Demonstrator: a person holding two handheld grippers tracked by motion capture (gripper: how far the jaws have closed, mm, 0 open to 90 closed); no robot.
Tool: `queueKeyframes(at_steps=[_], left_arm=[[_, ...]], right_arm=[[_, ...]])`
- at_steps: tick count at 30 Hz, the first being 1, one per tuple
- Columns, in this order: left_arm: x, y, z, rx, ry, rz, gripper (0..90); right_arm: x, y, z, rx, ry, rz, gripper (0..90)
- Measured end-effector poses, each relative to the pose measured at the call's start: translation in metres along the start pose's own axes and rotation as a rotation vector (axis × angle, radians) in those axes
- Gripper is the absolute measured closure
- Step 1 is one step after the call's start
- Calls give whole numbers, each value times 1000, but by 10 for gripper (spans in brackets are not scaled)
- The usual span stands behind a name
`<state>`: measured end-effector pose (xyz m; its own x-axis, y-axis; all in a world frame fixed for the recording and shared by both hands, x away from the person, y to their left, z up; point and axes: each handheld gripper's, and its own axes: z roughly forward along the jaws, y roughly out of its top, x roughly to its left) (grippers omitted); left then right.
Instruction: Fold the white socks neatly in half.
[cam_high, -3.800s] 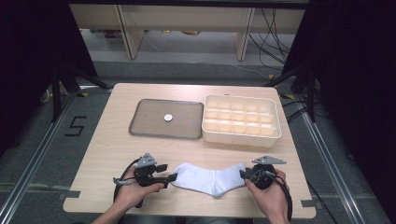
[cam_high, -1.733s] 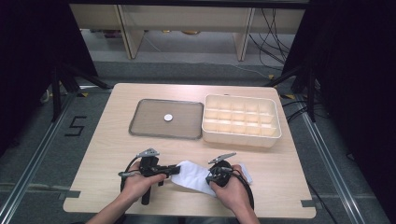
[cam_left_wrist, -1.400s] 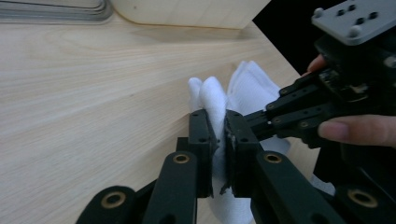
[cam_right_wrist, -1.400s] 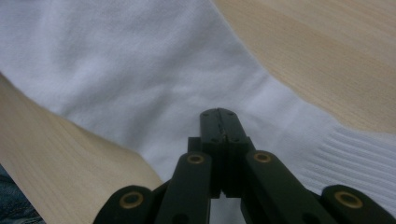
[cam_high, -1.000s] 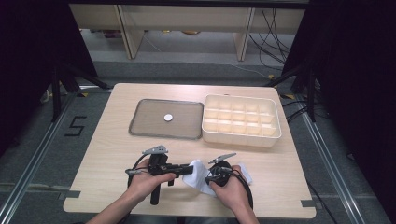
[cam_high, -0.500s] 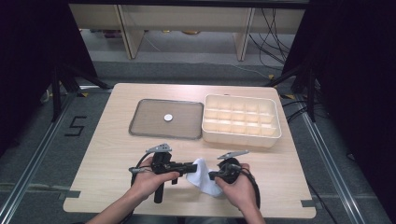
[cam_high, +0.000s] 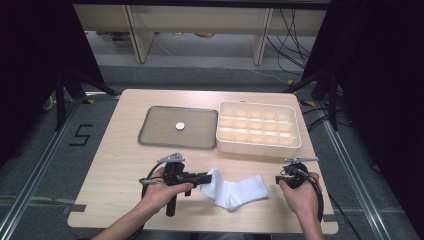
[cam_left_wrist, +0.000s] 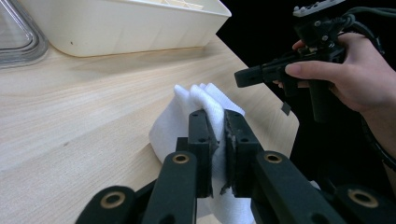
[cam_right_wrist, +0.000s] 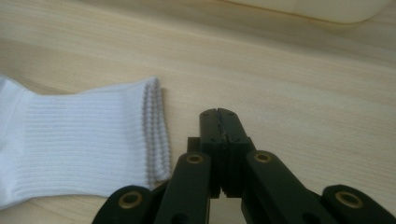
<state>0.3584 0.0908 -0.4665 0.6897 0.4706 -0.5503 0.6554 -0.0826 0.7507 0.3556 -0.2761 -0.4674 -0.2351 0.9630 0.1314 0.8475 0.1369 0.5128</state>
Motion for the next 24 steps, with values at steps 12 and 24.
queueKeyframes(at_steps=[12,24], left_arm=[[0,-1,3,0,-1,3,822],[0,-2,9,0,5,10,822]], right_arm=[[19,2,18,31,34,-26,900],[30,2,26,50,43,-45,899]])
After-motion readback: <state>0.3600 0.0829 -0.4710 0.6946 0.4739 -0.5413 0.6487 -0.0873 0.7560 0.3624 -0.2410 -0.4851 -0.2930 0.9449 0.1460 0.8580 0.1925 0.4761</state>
